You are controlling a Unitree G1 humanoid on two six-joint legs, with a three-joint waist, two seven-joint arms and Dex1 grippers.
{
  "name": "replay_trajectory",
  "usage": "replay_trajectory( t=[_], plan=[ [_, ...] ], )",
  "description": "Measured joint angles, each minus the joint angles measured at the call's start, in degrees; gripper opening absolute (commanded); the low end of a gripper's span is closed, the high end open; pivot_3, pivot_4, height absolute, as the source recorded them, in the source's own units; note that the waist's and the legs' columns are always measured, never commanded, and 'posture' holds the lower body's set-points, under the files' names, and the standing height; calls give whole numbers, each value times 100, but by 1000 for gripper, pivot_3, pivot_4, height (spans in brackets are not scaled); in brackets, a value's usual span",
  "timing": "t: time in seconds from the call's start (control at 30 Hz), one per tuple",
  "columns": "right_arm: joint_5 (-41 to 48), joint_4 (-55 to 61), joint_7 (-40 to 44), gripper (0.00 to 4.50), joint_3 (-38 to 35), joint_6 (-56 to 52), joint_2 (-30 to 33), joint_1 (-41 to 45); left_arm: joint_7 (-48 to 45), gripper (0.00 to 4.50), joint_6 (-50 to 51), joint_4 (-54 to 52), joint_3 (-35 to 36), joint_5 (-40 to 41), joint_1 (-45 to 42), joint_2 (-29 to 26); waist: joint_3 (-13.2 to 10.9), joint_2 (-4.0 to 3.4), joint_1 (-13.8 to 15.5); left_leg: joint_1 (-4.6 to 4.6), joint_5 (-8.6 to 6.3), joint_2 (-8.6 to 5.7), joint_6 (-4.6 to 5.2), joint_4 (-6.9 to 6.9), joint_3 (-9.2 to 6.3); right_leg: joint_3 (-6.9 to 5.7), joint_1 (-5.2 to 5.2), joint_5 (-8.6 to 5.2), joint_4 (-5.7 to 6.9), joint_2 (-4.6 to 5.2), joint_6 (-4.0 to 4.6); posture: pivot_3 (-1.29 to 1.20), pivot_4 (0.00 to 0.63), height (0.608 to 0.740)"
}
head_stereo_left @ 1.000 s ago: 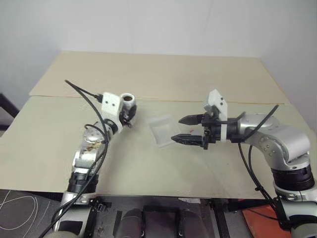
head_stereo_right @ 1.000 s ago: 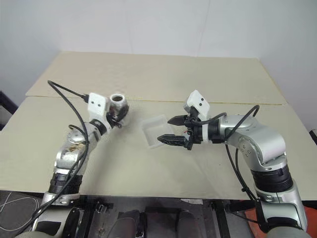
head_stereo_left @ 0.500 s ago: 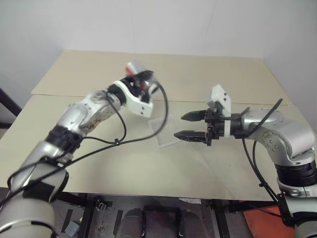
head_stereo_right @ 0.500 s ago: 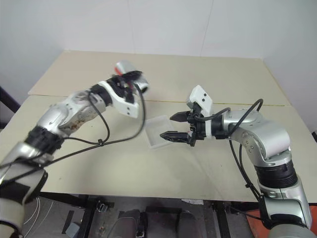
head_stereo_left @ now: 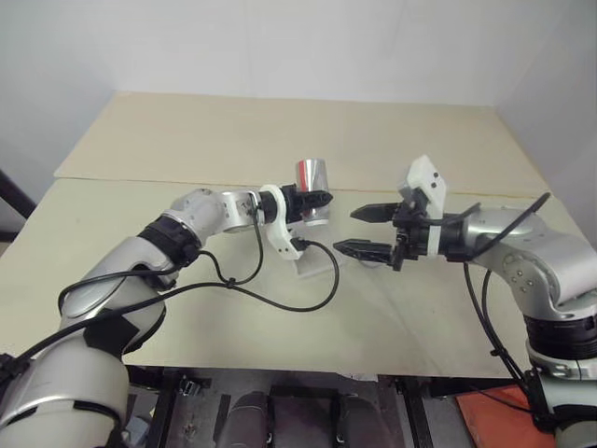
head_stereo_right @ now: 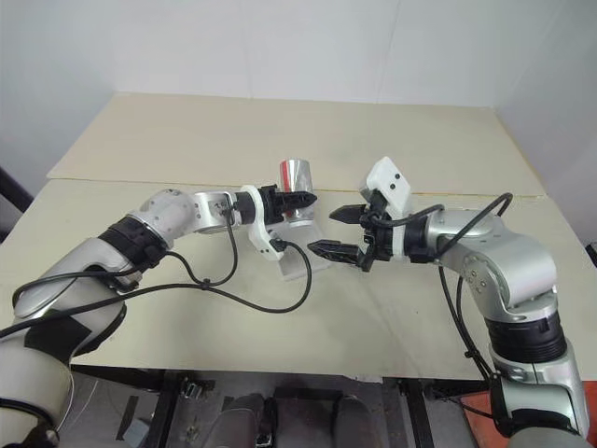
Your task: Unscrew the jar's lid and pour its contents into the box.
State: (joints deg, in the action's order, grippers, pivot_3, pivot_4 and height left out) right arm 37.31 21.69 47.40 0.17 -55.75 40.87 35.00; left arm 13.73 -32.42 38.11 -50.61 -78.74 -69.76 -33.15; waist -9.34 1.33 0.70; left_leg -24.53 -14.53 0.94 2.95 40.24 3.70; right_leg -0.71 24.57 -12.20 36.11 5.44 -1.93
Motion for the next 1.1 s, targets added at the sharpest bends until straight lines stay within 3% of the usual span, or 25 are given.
replay_trajectory(
  t=[0.17,0.27,0.43,0.57,0.67,0.8,0.9,1.1],
  plan=[
    [14,40,-124,4440,-73,-82,0,-47,57,1931,-9,-3,19,-20,6,-84,0,0,-4,6,0,0,-1,1,-7,3,1,0,3,0,0,0,150,740],
    [14,41,-129,4440,-71,-83,0,-46,-215,1931,-52,-4,507,724,155,-66,0,0,-3,5,0,1,0,2,-10,3,1,0,7,3,0,0,150,740],
    [-1,20,-61,4440,-84,-54,107,-23,-2228,1931,514,-396,2311,3799,1029,123,0,0,-20,4,0,11,1,7,-15,1,2,0,7,8,0,0,150,740],
    [0,17,-7,4440,-139,86,128,-16,-3540,1931,3070,-1261,4195,6381,1468,901,0,0,-24,5,0,10,1,20,-24,-3,-8,0,6,4,-2,0,150,740],
    [-5,19,-11,4440,-89,124,44,-24,-3821,1931,4995,-1807,5227,7608,1721,1132,1,-2,-56,33,-1,1,3,20,-25,4,-30,-3,3,2,-8,0,150,740],
    [-4,-9,-5,4440,-64,135,17,-3,-3587,1931,6202,-2479,5988,8399,2794,1597,1,-2,-103,33,1,4,0,18,-29,9,-27,-2,9,2,-6,0,150,740],
    [-2,-56,6,4440,-62,135,7,77,-3325,1931,6281,-2771,6142,8603,3289,1818,0,1,-75,32,2,1,-2,18,-31,8,-26,0,4,4,-4,0,150,740],
    [0,-101,26,4440,-63,135,5,113,-3151,1931,6258,-3273,6253,8741,3427,1742,1,-1,-2,38,2,-1,-2,18,-31,11,-31,0,-1,9,-3,0,150,740]
  ],
)
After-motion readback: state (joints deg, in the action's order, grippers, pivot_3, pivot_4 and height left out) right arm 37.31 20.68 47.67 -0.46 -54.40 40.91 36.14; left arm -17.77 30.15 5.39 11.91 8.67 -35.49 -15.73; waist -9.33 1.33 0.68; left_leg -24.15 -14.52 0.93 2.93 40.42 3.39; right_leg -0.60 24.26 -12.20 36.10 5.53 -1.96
